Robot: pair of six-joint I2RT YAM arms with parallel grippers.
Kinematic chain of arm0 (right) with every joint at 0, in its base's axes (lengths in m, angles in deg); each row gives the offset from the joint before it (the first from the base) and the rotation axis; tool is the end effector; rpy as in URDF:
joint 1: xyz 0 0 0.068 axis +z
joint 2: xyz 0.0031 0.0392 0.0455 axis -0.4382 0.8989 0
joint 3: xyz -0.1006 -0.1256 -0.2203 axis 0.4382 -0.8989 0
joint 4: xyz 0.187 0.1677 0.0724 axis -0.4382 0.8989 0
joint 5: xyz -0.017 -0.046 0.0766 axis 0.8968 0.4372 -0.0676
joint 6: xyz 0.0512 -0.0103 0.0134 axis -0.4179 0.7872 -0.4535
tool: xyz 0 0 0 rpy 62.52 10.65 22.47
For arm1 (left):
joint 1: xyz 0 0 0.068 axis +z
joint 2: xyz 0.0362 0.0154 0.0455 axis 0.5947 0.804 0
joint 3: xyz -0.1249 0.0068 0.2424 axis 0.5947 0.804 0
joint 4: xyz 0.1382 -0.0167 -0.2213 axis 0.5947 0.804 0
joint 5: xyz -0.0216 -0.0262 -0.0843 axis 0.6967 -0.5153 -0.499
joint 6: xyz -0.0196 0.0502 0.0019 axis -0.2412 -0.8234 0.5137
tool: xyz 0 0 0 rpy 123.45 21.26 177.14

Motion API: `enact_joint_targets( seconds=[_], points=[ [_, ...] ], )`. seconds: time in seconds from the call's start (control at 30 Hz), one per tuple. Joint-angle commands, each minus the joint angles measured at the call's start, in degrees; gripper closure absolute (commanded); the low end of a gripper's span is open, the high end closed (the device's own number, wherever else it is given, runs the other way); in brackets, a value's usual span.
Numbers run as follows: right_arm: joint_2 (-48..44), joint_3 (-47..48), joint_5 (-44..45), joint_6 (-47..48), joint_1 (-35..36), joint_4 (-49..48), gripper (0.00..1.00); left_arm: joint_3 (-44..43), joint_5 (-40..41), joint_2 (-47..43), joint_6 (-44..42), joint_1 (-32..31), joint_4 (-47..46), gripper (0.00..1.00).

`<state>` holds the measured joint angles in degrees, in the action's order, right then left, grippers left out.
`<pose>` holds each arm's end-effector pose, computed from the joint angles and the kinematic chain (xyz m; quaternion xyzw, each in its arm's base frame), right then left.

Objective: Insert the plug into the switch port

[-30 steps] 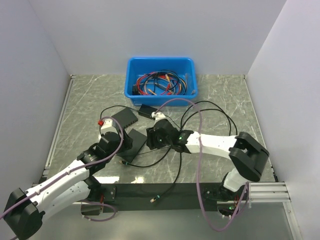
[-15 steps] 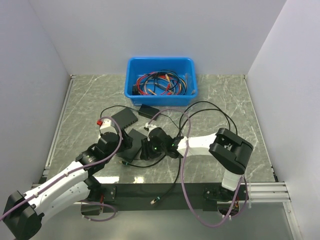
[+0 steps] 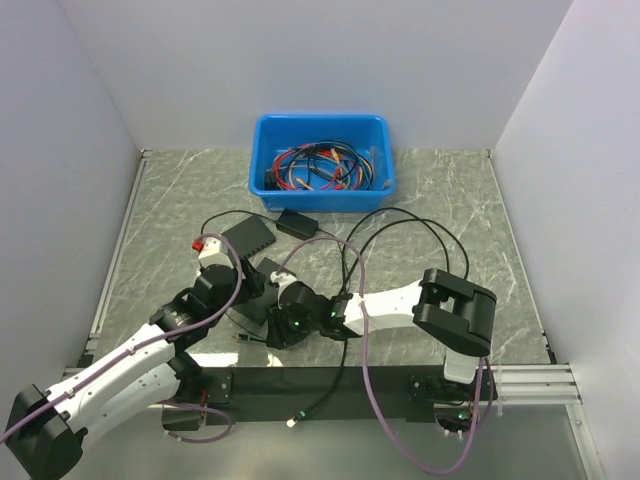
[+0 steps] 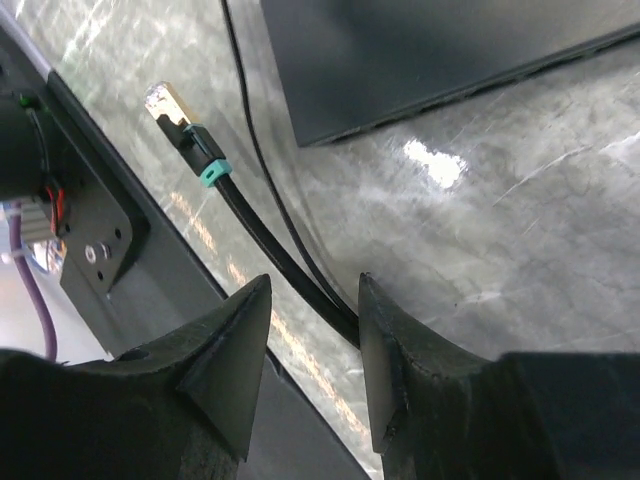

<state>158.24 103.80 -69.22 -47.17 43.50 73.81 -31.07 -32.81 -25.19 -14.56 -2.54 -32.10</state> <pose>0.1204 0.3328 0.1442 -0.2571 0.8759 0.3589 0.1946 0.1360 -0.0940 0.2100 -0.1403 0.8514 -0.2081 0.4605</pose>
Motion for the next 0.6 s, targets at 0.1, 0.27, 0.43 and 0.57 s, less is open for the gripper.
enact_joint_targets(
  seconds=[0.1, 0.27, 0.43, 0.57],
  points=[
    [-0.78, 2.82, 11.42, 2.10, -0.06, 7.96, 0.52, 0.62, -0.45, -0.63, 0.14, 0.18, -1.94, 0.30],
    [-5.97, 2.91, 16.45, 8.33, 0.47, 10.44, 0.47, 0.53, -0.27, 0.25, -0.12, 0.18, -2.21, 0.30],
    [-10.10, 2.56, 20.05, 14.31, 4.06, 10.18, 0.44, 0.09, 0.16, 0.34, 0.14, 0.18, -1.68, 0.30],
    [-10.11, 4.23, 22.00, 16.95, 8.02, 9.74, 0.44, -1.49, 0.69, -0.27, 0.58, 0.09, 0.60, 0.31]
  ],
)
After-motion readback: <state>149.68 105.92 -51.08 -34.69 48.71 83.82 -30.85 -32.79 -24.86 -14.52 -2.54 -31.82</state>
